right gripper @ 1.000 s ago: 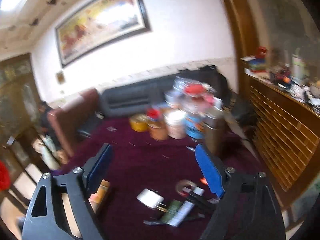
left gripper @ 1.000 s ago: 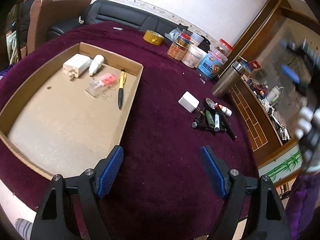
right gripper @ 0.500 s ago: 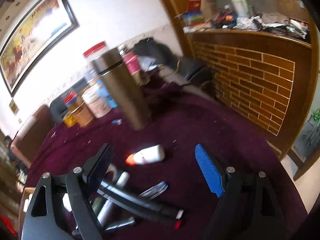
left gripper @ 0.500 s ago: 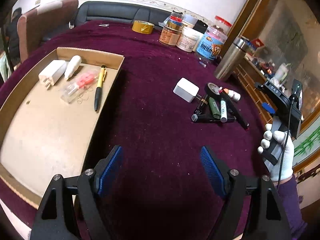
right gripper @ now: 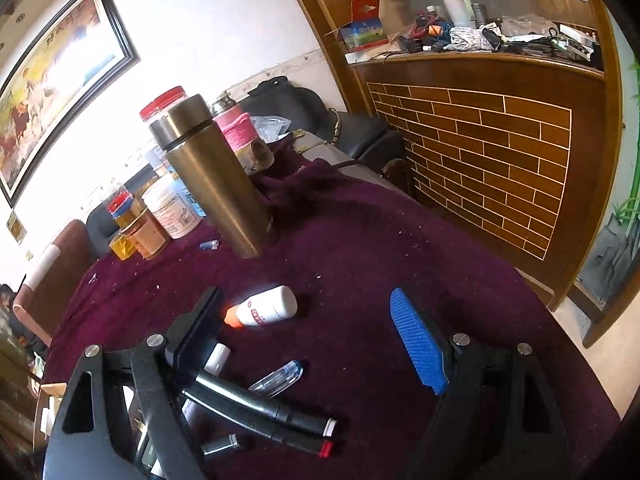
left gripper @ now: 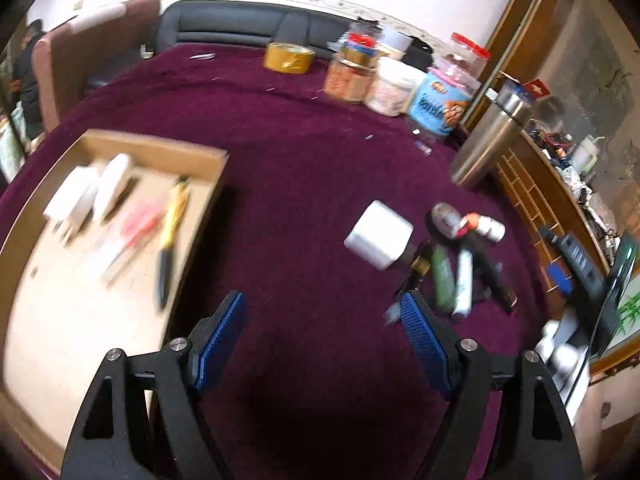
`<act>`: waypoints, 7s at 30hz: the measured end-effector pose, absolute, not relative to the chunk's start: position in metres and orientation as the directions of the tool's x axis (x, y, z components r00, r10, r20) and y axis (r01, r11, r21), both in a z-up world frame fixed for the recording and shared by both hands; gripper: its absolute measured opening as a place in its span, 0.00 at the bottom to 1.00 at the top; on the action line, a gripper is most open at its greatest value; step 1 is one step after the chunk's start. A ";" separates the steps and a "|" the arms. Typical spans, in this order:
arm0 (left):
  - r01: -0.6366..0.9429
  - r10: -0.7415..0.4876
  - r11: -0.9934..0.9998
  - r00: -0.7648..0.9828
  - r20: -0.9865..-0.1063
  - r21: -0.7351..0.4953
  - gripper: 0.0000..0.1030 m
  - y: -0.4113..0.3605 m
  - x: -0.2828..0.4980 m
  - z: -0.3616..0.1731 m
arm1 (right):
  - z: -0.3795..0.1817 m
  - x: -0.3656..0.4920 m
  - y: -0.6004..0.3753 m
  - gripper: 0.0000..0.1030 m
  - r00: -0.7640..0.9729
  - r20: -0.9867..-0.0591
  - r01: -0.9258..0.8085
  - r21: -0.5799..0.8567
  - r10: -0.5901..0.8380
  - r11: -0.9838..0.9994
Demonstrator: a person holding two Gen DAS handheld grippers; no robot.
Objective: Organize rigid objects
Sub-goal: 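Grasp the small white square charger with the left gripper and lift it, then carry white square charger toward box with left gripper while right gripper grasps black tape roll, then release white square charger in box with left gripper while right gripper carries tape roll over box, then open the right gripper to drop the black tape roll into the box, then withdraw both grippers from the box toward the markers, then grasp the black cylindrical lipstick case with the left gripper and lift it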
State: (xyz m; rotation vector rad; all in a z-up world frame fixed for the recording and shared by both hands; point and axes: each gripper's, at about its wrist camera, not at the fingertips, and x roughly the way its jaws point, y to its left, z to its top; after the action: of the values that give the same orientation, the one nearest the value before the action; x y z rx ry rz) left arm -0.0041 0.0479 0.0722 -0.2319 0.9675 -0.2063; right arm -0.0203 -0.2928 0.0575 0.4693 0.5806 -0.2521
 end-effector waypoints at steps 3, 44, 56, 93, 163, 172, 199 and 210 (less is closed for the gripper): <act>0.132 -0.277 0.961 0.539 -0.795 -0.245 0.72 0.020 0.032 0.078 | 0.060 -0.022 -0.291 0.82 0.816 -0.571 0.345 0.355 -0.091 0.869; 0.231 -0.290 0.954 0.547 -0.785 -0.191 0.52 0.033 -0.036 0.071 | 0.055 -0.015 -0.276 0.82 0.786 -0.590 0.378 0.222 -0.185 0.899; 0.217 -0.405 0.913 0.598 -0.692 -0.347 0.52 0.092 -0.092 0.103 | 0.074 -0.028 -0.261 0.82 0.779 -0.575 0.402 0.153 -0.250 0.903; 0.209 -0.589 0.796 0.485 -0.647 -0.568 0.52 0.145 -0.099 0.050 | 0.021 0.124 -0.121 0.06 0.317 -0.948 -0.037 -0.021 -0.008 0.999; -0.023 -0.233 0.924 0.759 -0.608 -0.382 0.66 0.262 -0.154 0.104 | 0.187 -0.089 -0.048 0.81 0.893 -0.392 -0.274 -0.079 0.223 0.959; 0.245 -0.434 0.899 0.620 -0.653 -0.364 0.78 0.140 -0.132 0.098 | 0.080 -0.046 -0.237 0.96 0.713 -0.694 0.100 0.243 0.101 0.965; 0.356 -0.383 0.902 0.398 -0.834 -0.244 0.36 -0.032 0.040 0.028 | 0.010 -0.019 -0.301 0.93 0.703 -0.685 0.184 0.435 0.191 0.881; 0.424 -0.289 0.902 0.452 -0.844 -0.082 0.13 -0.047 0.031 0.028 | 0.011 -0.019 -0.301 0.93 0.705 -0.682 0.183 0.437 0.192 0.881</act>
State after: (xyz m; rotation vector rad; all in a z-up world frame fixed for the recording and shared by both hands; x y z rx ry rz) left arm 0.0311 -0.0471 0.0283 0.1485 1.0108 -0.4422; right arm -0.0191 -0.3009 0.0107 0.5070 0.7970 0.0057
